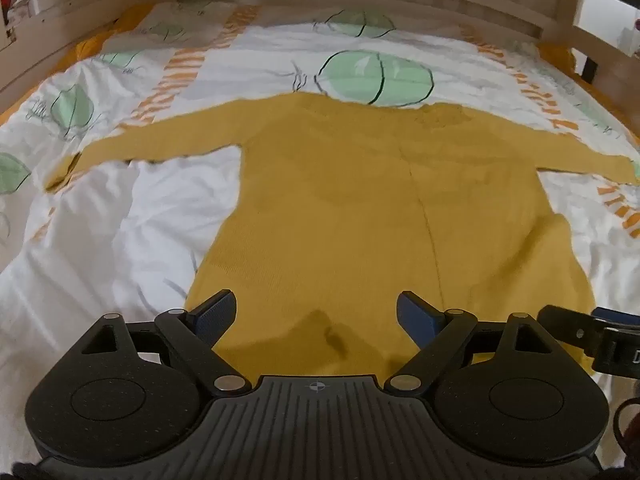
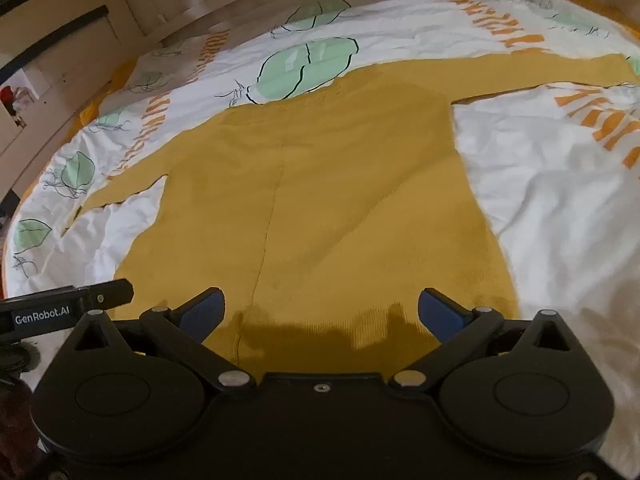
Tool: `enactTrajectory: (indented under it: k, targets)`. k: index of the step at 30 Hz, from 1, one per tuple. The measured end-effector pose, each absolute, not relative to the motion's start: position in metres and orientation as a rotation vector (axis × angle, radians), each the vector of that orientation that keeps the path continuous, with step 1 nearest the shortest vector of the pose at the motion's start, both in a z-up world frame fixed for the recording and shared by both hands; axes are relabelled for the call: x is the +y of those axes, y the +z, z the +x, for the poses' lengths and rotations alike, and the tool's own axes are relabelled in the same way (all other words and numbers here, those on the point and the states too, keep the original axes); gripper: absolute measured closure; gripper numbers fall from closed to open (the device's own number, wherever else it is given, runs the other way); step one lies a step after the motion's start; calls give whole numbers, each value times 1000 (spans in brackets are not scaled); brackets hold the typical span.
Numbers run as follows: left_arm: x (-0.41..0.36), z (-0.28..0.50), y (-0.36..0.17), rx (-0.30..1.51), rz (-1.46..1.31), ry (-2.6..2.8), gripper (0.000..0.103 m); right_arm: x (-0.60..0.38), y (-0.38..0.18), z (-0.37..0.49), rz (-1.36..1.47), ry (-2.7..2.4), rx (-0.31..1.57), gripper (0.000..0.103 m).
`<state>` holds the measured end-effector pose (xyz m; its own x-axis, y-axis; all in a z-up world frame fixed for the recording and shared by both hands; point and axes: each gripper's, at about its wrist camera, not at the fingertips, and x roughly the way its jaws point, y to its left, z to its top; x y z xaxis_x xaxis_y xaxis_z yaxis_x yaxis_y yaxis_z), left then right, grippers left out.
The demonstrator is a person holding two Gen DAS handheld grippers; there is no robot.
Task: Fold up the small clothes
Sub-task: 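Move both grippers over the yellow sweater toward its hem, then grasp the sweater's sleeve cuff with the right gripper and lift it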
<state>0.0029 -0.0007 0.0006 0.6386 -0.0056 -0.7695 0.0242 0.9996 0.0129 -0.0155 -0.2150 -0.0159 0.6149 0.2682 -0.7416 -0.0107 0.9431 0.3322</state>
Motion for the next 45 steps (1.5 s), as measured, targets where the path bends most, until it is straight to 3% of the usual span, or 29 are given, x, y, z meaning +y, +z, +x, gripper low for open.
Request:
enactTrajectory:
  k: [19, 29, 45]
  targets:
    - [-28, 103, 10, 824, 98, -32, 15, -300, -2, 71, 416, 158, 852, 0]
    - [-43, 153, 9, 804, 90, -36, 15, -421, 8, 143, 490, -39, 795, 0]
    - [-64, 215, -38, 892, 86, -27, 15, -603, -42, 214, 501, -434, 797, 1]
